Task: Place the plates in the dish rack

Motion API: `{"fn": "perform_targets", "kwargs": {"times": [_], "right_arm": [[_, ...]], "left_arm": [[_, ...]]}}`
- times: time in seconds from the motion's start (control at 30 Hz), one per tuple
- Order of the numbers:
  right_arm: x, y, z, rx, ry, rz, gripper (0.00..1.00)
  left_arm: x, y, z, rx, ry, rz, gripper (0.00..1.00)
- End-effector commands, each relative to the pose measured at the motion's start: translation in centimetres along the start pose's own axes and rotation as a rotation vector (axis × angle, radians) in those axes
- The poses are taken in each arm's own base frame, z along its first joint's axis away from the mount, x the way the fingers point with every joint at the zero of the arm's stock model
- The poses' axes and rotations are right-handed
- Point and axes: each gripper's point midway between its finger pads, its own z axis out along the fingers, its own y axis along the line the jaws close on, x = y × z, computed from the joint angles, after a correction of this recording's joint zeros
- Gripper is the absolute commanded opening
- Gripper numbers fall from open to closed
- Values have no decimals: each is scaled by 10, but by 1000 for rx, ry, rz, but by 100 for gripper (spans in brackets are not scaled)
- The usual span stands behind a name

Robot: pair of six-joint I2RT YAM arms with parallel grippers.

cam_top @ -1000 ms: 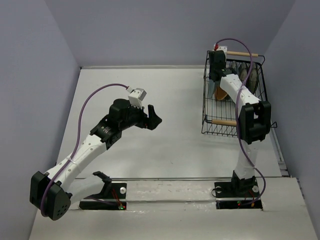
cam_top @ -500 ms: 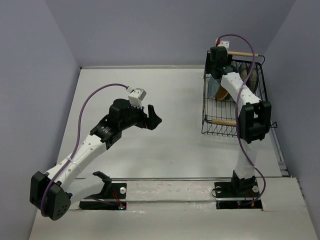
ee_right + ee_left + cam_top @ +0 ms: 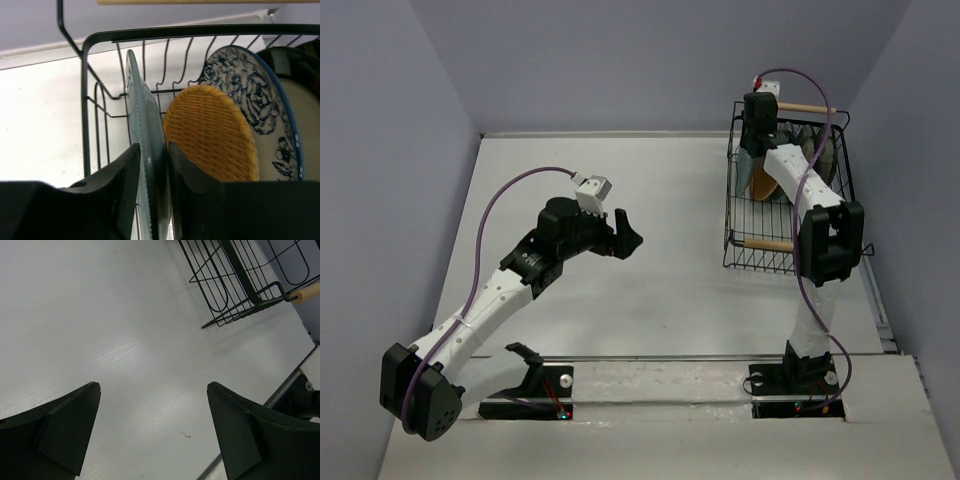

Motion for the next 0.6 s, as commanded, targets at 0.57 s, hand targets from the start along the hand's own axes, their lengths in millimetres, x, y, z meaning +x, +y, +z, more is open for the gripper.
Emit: {"fn": "perform_targets", "kwargs": {"times": [0.57], "right_arm": [[-72, 14, 12, -95, -175, -14, 7]], "left_arm": [[-26, -8, -3, 22, -71, 22, 99]]}}
